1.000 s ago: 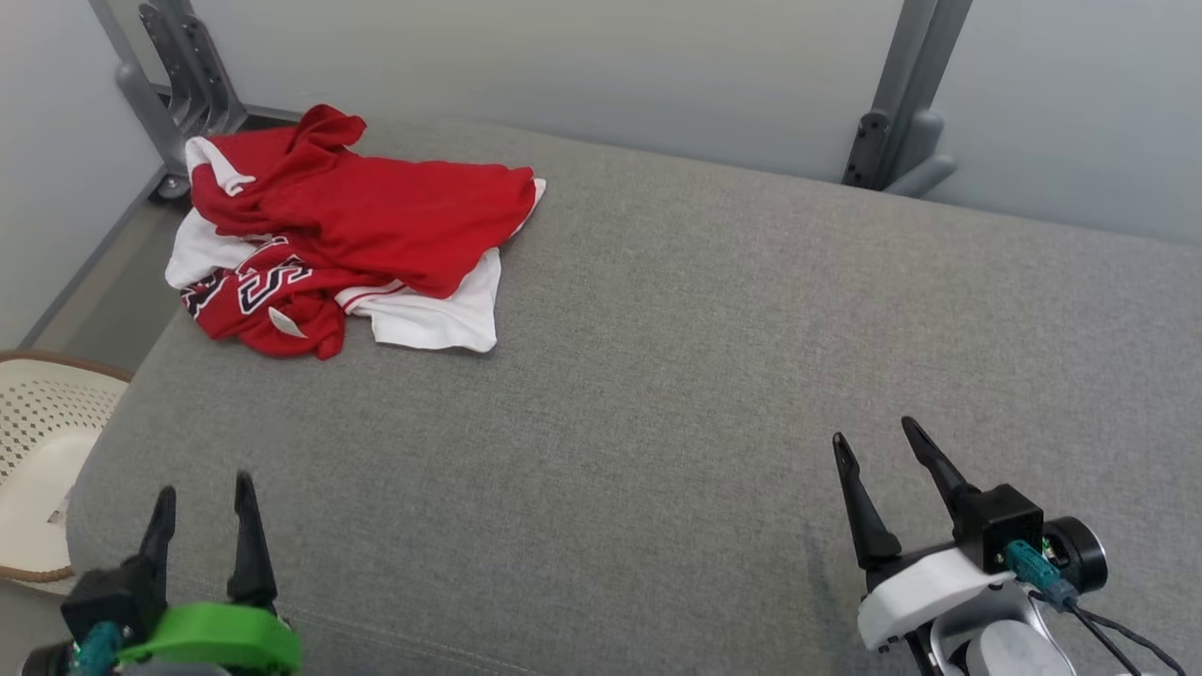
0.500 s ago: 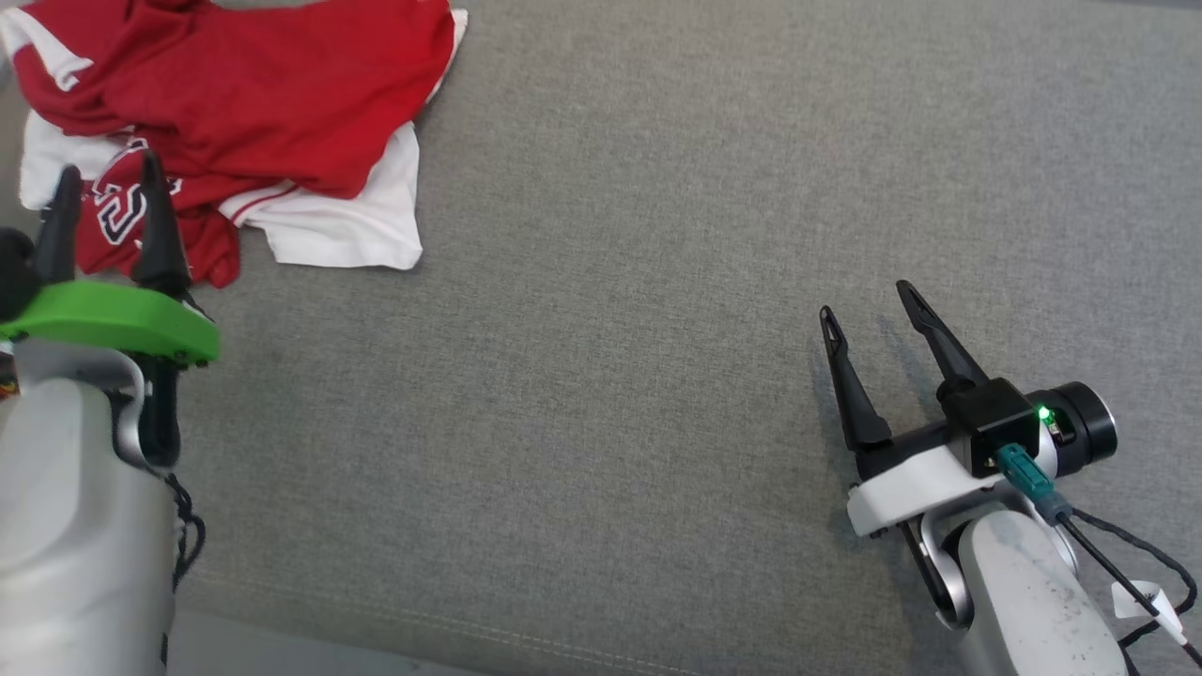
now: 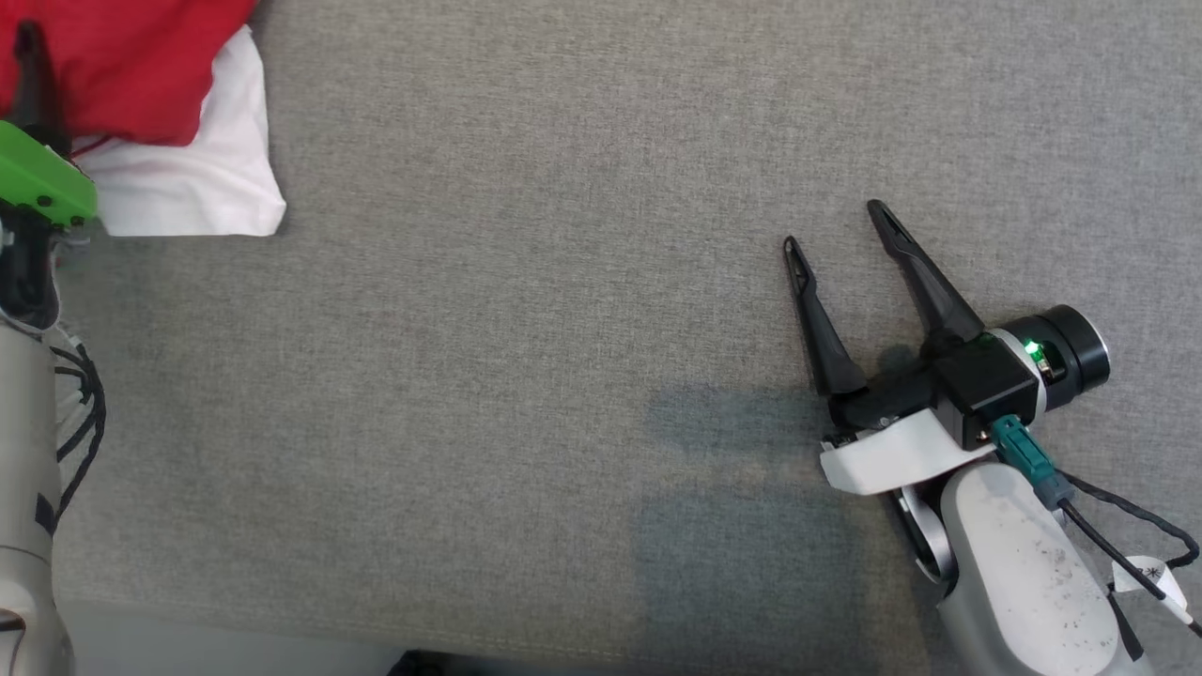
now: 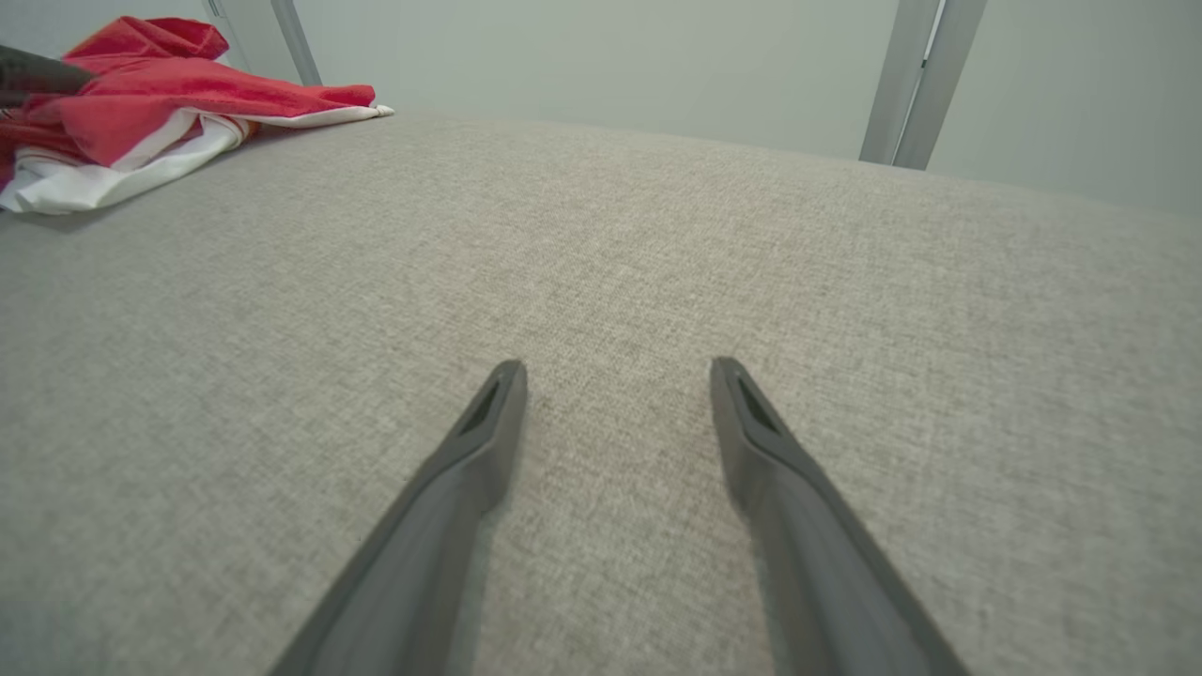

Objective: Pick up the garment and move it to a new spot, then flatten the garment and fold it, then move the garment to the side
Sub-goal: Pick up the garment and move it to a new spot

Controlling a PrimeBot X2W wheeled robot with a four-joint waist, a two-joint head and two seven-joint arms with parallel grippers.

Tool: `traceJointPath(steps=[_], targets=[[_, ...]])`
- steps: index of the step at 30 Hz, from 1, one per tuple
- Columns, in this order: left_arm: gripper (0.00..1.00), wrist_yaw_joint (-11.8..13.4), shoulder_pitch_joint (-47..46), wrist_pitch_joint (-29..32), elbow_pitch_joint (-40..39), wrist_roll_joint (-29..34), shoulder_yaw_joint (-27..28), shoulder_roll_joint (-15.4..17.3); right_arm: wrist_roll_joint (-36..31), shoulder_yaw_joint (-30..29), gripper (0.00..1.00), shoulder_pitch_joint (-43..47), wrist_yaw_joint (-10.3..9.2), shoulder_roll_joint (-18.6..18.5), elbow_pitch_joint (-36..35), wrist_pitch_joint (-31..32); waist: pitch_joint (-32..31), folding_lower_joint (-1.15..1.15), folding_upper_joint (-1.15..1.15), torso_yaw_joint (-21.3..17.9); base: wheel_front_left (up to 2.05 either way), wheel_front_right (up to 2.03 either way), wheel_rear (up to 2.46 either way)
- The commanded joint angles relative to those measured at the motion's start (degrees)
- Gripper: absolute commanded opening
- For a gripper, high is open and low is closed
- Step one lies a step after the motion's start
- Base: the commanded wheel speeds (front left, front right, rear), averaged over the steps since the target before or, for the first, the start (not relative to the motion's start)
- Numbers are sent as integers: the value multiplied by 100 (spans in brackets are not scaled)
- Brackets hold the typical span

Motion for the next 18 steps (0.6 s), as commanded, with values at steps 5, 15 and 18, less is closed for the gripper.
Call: traceJointPath(steps=[5,15,18], targets=[[67,11,-351,322,398,-381,-240,141,-44,-129,100,87,-19,-148,261,69,566,0,23,-460,0,0,0],[0,6,-415,-204,315,-706,-731,227,104,-211,100,294,-27,-83,340,84,270,0,23,-442,0,0,0],[0,5,-331,-503,138,-762,-938,277,170,-141,100,355,-24,-35,386,83,-28,0,23,-386,0,0,0]])
